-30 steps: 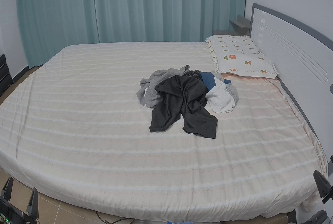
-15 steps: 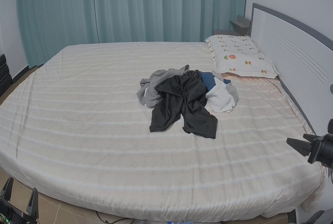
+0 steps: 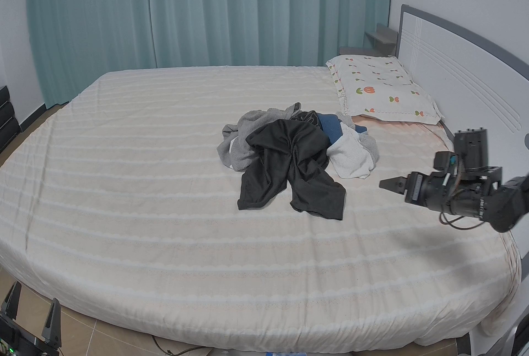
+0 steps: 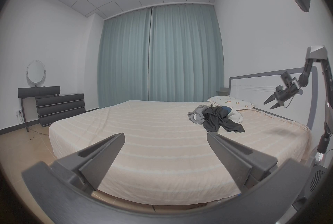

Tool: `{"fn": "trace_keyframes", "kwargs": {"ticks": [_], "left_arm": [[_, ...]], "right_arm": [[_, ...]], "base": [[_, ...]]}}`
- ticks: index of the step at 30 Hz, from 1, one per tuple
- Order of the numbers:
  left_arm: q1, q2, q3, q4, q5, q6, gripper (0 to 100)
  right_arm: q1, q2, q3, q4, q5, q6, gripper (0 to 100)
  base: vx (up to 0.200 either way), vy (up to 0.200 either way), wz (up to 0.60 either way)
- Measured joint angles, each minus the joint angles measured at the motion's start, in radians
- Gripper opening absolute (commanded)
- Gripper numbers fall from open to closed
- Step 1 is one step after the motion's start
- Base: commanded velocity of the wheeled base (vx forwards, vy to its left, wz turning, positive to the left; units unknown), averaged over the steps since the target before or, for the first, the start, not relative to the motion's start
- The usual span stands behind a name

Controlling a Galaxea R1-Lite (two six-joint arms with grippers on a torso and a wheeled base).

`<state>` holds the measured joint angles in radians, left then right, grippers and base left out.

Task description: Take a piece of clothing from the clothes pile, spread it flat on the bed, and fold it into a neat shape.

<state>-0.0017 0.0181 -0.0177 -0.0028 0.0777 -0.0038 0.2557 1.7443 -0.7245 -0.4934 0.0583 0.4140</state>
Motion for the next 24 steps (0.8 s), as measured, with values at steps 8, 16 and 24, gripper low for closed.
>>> {"fn": "trace_keyframes", "kwargs": {"ticks": [8,16,24], "left_arm": [[0.0,0.0,0.0,0.0,0.0,0.0,100],[0.0,0.0,0.0,0.0,0.0,0.0,100],[0.0,0.0,0.0,0.0,0.0,0.0,100]], "right_arm": [[0.051,0.397,-0.293,-0.056,-0.039,0.098,100],[0.103,0.71,-0.602,-0.06,-0.094,0.159,100],[0.13,0.854,-0.748,-0.056,-0.131,0.17,100]], "base": [[0.0,0.0,0.0],[0.0,0.0,0.0],[0.0,0.0,0.0]]}}
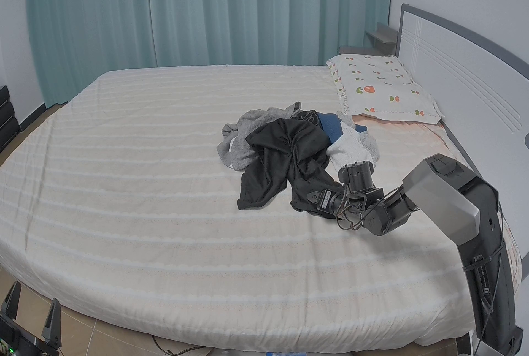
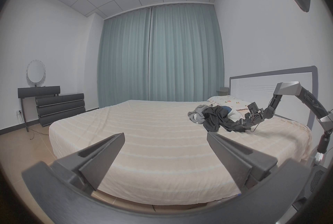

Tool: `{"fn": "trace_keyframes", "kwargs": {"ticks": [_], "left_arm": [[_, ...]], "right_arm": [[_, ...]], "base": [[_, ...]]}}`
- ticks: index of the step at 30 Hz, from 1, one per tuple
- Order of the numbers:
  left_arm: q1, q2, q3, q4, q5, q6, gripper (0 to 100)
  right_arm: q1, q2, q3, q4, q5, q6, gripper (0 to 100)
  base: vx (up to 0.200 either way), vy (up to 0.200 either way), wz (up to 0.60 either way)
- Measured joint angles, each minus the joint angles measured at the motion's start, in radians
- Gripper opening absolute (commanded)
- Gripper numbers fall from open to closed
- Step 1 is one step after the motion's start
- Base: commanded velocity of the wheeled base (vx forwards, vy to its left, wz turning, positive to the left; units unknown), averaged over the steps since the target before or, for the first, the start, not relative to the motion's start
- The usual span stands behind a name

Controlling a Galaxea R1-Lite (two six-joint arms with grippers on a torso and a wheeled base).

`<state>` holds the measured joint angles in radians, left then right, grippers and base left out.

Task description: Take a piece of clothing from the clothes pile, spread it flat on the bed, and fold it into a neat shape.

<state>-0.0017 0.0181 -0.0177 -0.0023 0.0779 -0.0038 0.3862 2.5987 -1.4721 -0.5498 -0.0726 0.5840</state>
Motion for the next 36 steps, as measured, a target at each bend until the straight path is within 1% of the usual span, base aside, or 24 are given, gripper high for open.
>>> {"fn": "trace_keyframes", "kwargs": {"ticks": [2,3,10,14,19,25,29,33,36], "left_arm": [[0.0,0.0,0.0,0.0,0.0,0.0,100],[0.0,0.0,0.0,0.0,0.0,0.0,100],[0.0,0.0,0.0,0.0,0.0,0.0,100],[0.0,0.0,0.0,0.0,0.0,0.0,100],[0.0,0.0,0.0,0.0,0.0,0.0,100],[0.0,0.0,0.0,0.0,0.0,0.0,100],[0.0,0.0,0.0,0.0,0.0,0.0,100],[0.0,0.0,0.0,0.0,0.0,0.0,100],[0.0,0.0,0.0,0.0,0.0,0.0,100]], "right_arm": [[0.001,0.012,-0.013,0.0,0.0,0.0,100],[0.002,0.017,-0.019,0.0,-0.001,0.0,0],[0.003,0.025,-0.029,-0.001,0.0,0.016,0],[0.005,0.005,-0.001,-0.003,0.002,0.06,0],[0.002,-0.053,0.076,-0.013,0.009,0.147,0],[0.001,-0.188,0.235,-0.023,0.044,0.243,0],[0.017,-0.316,0.391,-0.048,0.073,0.296,0],[0.057,-0.454,0.566,-0.124,0.073,0.329,0],[0.1,-0.561,0.681,-0.188,0.053,0.341,0]], "base": [[0.0,0.0,0.0],[0.0,0.0,0.0],[0.0,0.0,0.0],[0.0,0.0,0.0],[0.0,0.0,0.0],[0.0,0.0,0.0],[0.0,0.0,0.0],[0.0,0.0,0.0],[0.0,0.0,0.0]]}}
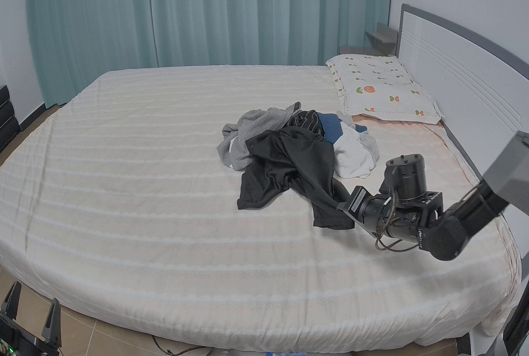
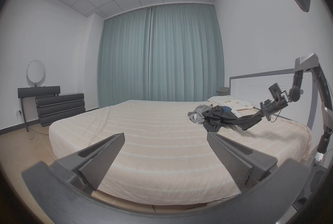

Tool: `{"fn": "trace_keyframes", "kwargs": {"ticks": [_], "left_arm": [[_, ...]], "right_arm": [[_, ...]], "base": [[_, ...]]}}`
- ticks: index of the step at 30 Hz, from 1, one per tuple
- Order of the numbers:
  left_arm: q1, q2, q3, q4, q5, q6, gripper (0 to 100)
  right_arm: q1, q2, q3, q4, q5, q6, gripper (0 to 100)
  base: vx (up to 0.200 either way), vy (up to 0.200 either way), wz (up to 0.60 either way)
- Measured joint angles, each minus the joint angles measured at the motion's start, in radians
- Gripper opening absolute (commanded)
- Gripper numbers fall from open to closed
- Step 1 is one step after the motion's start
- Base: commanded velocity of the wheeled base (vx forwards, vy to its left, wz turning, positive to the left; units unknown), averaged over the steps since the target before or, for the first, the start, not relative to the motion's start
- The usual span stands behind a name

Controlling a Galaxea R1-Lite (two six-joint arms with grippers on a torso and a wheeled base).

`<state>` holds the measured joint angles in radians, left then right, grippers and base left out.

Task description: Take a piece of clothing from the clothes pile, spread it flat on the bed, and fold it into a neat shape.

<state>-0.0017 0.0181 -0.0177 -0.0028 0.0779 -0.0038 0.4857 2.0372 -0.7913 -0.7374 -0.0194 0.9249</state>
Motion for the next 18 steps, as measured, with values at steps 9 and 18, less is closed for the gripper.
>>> {"fn": "trace_keyframes", "kwargs": {"ticks": [9,18], "left_arm": [[0.0,0.0,0.0,0.0,-0.007,0.001,100],[-0.001,0.0,0.0,-0.008,-0.033,0.034,100]], "right_arm": [[0.08,-0.275,0.14,-0.07,-0.043,-0.037,0],[0.086,-0.375,0.154,-0.12,-0.047,-0.064,0]], "base": [[0.0,0.0,0.0],[0.0,0.0,0.0]]}}
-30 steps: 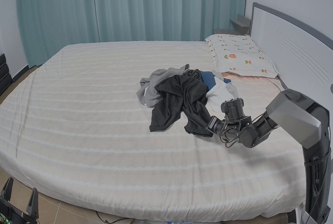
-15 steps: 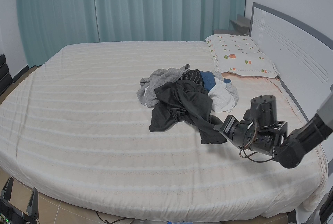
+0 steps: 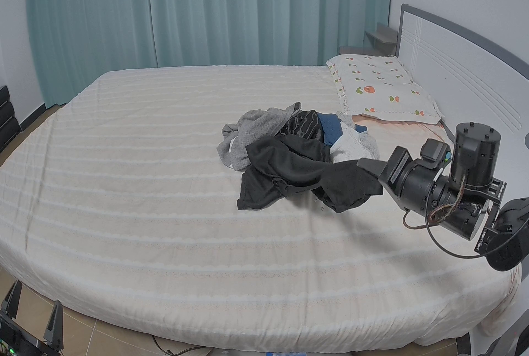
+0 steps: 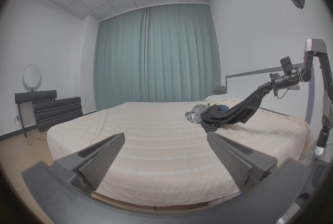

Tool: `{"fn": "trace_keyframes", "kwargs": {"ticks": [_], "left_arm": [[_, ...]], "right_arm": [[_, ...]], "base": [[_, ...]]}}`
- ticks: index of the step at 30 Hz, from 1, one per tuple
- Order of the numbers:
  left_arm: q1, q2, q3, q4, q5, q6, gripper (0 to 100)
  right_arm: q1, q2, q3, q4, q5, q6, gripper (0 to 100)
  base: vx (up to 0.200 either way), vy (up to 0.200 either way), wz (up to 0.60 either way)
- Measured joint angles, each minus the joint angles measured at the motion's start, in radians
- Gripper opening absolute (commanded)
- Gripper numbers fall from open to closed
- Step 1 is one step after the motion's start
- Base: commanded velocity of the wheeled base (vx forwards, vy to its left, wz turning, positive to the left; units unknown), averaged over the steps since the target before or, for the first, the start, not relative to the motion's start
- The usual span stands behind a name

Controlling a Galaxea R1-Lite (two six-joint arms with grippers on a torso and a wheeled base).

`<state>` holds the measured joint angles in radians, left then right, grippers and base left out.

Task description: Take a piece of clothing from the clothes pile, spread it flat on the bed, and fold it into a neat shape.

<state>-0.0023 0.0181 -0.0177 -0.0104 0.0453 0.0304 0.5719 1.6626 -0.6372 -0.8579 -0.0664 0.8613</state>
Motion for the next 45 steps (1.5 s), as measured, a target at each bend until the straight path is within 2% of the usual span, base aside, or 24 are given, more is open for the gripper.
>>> {"fn": "trace_keyframes", "kwargs": {"ticks": [9,17,25,32,38,45], "left_arm": [[0.001,0.0,0.0,-0.006,-0.031,-0.009,100],[0.0,0.056,-0.087,-0.053,-0.015,-0.103,100],[-0.023,0.339,-0.173,-0.073,-0.049,-0.106,100],[-0.078,0.619,-0.206,-0.117,-0.073,-0.093,100],[-0.149,0.831,-0.215,-0.226,-0.079,-0.146,100],[-0.217,1.08,-0.22,-0.363,-0.074,-0.164,100]], "right_arm": [[-0.015,-0.022,-0.008,-0.228,-0.033,-0.061,0],[-0.021,-0.038,-0.013,-0.25,-0.031,-0.087,0],[-0.015,-0.058,-0.044,-0.249,-0.009,-0.116,0],[-0.013,-0.063,-0.083,-0.245,0.022,-0.148,0],[-0.012,-0.05,-0.11,-0.243,0.05,-0.159,0],[-0.015,-0.017,-0.147,-0.241,0.061,-0.163,0]], "base": [[0.0,0.0,0.0],[0.0,0.0,0.0],[0.0,0.0,0.0],[0.0,0.0,0.0],[0.0,0.0,0.0],[0.0,0.0,0.0]]}}
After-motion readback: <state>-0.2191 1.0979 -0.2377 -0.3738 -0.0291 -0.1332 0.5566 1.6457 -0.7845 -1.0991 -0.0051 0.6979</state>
